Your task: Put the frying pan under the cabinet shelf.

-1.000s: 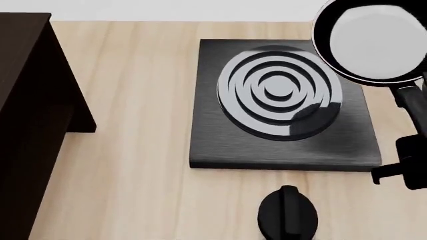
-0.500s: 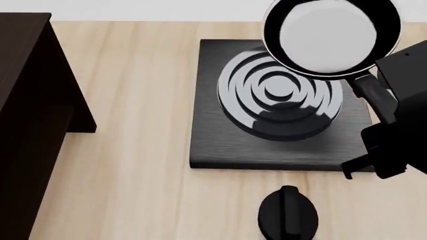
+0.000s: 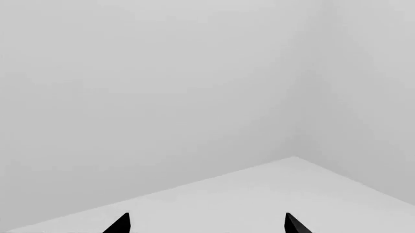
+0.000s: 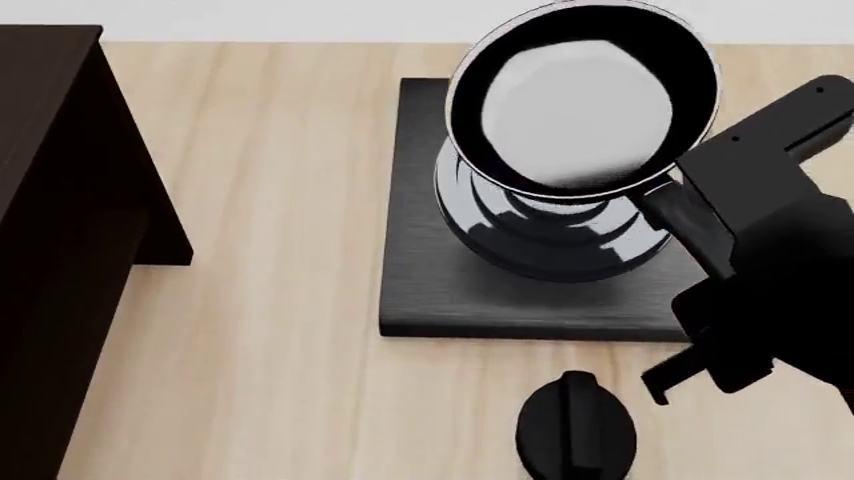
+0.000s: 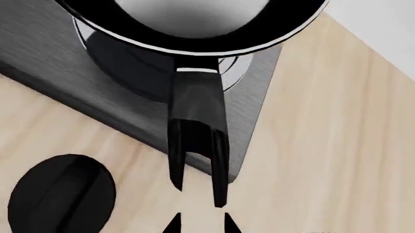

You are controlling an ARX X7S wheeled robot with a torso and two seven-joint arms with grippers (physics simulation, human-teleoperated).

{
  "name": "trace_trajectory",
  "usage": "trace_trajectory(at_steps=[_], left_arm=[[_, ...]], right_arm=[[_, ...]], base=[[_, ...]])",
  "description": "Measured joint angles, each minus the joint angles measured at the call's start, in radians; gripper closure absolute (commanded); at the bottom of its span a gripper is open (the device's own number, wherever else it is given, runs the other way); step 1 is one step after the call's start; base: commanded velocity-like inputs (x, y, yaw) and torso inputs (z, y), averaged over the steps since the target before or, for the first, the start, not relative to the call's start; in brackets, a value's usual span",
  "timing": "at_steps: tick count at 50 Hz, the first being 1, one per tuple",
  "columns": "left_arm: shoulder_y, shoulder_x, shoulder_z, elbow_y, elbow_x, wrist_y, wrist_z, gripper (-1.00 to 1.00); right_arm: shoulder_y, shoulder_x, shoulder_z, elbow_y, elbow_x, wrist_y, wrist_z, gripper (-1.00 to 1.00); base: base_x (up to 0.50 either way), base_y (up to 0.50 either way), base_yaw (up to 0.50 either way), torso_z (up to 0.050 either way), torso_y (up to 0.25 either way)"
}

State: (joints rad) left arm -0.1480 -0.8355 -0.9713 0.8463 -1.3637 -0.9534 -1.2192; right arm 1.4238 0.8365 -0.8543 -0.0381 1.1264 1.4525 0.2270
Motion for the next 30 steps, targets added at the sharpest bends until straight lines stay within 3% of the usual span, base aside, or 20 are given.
trace_trajectory(at_steps=[30], left_arm=[[-0.007, 0.002, 0.030, -0.001, 0.014, 0.008, 0.003, -1.00]], right_arm=[[0.040, 0.021, -0.061, -0.168, 0.165, 0.054, -0.022, 1.00]], base=[[0.00, 0.00, 0.00, 0.001, 0.002]])
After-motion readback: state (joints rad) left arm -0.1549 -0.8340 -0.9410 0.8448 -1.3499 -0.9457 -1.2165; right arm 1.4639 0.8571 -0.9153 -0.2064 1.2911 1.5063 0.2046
